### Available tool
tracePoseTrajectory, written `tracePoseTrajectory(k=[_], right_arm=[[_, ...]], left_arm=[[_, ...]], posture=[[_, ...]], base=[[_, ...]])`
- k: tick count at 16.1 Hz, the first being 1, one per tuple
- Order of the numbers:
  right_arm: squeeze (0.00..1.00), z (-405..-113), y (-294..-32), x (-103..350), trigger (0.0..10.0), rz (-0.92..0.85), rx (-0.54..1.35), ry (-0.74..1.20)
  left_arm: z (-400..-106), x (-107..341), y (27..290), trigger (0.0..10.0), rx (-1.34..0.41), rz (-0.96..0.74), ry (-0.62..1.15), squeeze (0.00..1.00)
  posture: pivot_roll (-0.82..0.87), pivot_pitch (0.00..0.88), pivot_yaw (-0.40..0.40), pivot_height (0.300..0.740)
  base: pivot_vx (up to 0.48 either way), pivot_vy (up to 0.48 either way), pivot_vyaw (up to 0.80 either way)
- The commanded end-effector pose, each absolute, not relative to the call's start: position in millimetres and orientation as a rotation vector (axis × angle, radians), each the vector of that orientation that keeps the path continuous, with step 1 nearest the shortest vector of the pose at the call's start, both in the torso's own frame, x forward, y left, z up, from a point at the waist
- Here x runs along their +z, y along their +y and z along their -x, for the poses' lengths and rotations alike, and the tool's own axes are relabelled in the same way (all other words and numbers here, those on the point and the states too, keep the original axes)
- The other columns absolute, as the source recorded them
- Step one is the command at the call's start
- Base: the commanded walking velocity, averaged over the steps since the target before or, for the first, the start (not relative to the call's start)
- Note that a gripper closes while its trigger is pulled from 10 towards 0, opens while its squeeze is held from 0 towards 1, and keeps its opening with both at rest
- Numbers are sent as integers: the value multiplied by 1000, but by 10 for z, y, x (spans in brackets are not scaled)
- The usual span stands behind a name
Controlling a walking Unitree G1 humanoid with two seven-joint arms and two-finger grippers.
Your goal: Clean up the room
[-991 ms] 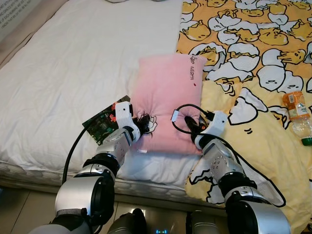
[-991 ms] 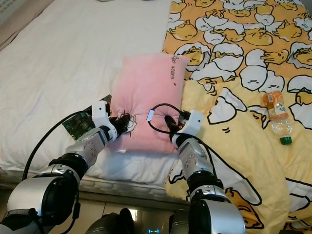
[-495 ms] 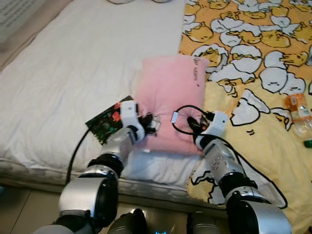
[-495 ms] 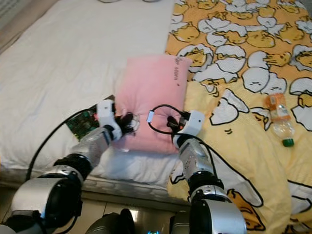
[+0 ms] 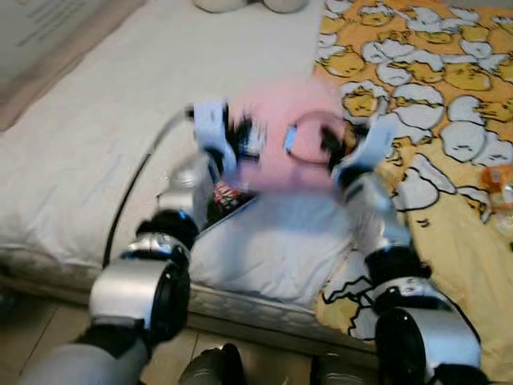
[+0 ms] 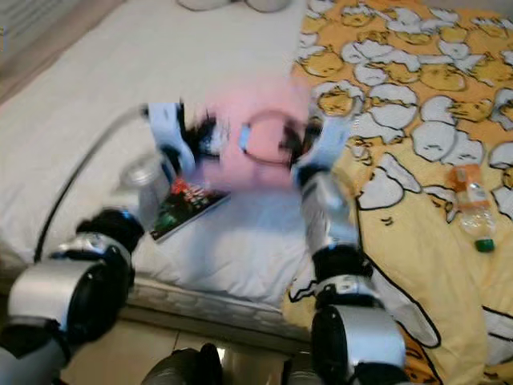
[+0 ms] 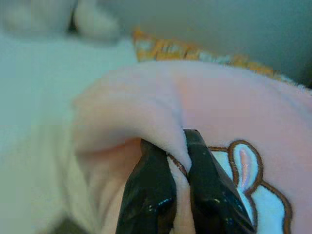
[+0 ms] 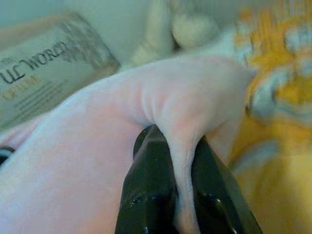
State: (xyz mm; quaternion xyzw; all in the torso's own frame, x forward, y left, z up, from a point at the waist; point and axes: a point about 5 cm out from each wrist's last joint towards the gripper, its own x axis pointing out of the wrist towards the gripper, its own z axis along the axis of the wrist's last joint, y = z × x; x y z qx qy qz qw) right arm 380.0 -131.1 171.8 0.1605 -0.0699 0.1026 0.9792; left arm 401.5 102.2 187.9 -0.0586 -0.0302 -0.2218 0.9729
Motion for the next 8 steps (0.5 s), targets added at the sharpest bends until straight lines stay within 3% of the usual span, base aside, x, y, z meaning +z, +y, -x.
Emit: tracePoseTrajectory(k=[1, 2, 3, 8], right_arm=[[0, -3782, -1316, 1981, 0, -181, 201, -272], [0, -3746, -1302, 2013, 10000, -148, 207, -294], [0, -3708, -1298, 2009, 10000, -146, 209, -299], [0, -3562, -1360, 1748, 10000, -95, 162, -221]], left_arm=[[-4033, 2048, 1040, 0, -469, 71, -137, 0], [-4036, 2043, 1088, 9608, -451, 74, -139, 0], [-4041, 1986, 1149, 10000, -427, 113, -109, 0], [-4000, 1769, 1237, 10000, -373, 49, -52, 0]], posture=[[-194, 0, 95, 740], [-197, 0, 95, 740], [-199, 0, 93, 740], [-214, 0, 83, 740]], base=[[0, 0, 0], [0, 0, 0], [0, 480, 0], [0, 480, 0]])
